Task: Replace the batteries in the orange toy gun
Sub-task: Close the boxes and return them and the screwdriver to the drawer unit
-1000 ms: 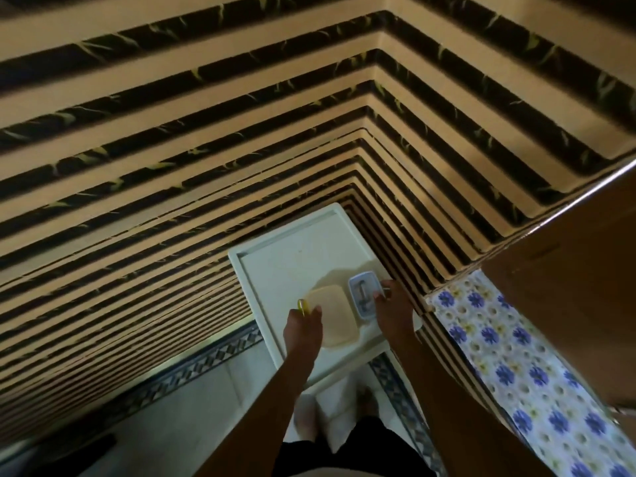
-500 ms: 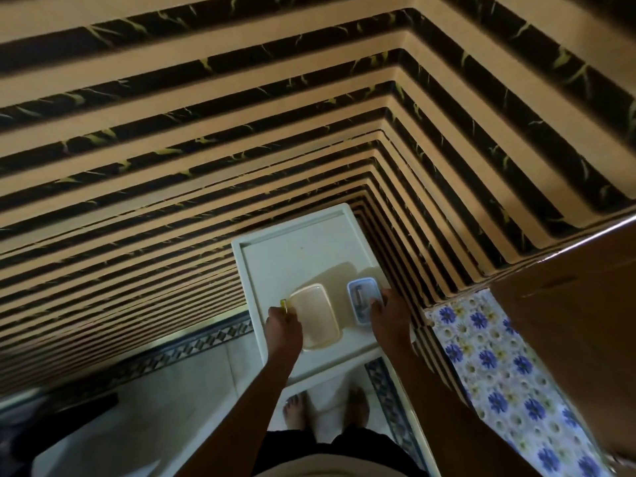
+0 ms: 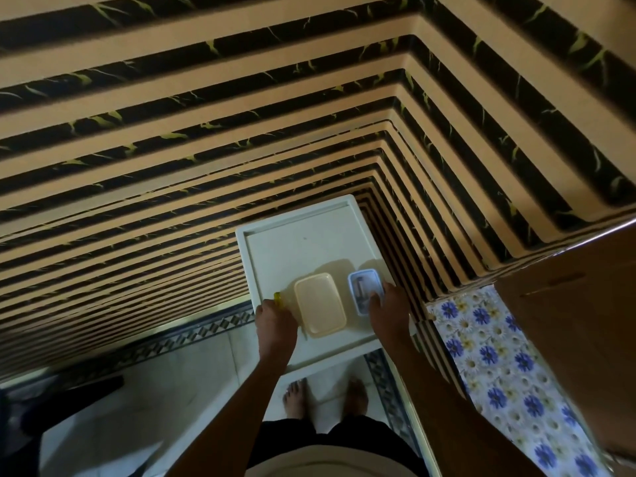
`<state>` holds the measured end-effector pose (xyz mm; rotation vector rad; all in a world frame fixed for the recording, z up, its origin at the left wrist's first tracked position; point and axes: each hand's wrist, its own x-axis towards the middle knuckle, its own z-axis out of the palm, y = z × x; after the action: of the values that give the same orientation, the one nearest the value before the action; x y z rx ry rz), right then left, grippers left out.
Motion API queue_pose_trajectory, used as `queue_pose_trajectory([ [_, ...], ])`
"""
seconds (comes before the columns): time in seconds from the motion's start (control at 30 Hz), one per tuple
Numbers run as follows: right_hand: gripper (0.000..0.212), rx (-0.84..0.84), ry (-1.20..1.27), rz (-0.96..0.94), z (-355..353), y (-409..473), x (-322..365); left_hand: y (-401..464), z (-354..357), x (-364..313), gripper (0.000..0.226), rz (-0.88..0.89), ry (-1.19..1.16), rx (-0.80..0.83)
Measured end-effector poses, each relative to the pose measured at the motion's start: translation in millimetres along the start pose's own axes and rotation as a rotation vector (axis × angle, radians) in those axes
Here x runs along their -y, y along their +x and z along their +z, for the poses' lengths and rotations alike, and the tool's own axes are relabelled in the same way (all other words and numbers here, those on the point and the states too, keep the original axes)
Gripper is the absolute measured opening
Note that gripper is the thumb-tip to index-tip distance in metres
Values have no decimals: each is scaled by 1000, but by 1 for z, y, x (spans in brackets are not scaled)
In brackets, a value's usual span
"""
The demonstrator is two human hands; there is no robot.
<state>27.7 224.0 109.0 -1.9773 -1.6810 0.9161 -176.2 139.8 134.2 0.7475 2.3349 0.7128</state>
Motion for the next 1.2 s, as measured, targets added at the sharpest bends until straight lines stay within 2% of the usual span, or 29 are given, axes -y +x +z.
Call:
queue_pose_trajectory([
  [0.23, 33, -56, -140, -102, 0, -23, -16, -6, 4, -7, 14, 82, 100, -24],
  [0.4, 41, -155, -164, -184, -7, -57, -26, -3, 6, 2, 25, 145, 71, 0],
  [0.53, 36, -303, -145, -361, -7, -87, -39, -2, 1, 9, 18, 185, 29, 5],
  [0.7, 22, -312, -45, -343, -1, -123, -52, -21, -13, 33, 19, 356, 78, -52],
  [0.8, 14, -172, -5, -224, 9, -135, -64, -36, -18, 57, 32, 483, 199, -31],
  [0.9, 20, 100, 0, -70, 23, -140, -83, -47, -15, 86, 49, 594, 329, 32],
  [1.07, 49, 471, -293, -239, 44, -139, -103, -44, -4, 116, 61, 663, 343, 74],
  [1.2, 60, 625, -462, -317, 72, -129, -127, -45, 6, 125, 68, 684, 312, 41],
])
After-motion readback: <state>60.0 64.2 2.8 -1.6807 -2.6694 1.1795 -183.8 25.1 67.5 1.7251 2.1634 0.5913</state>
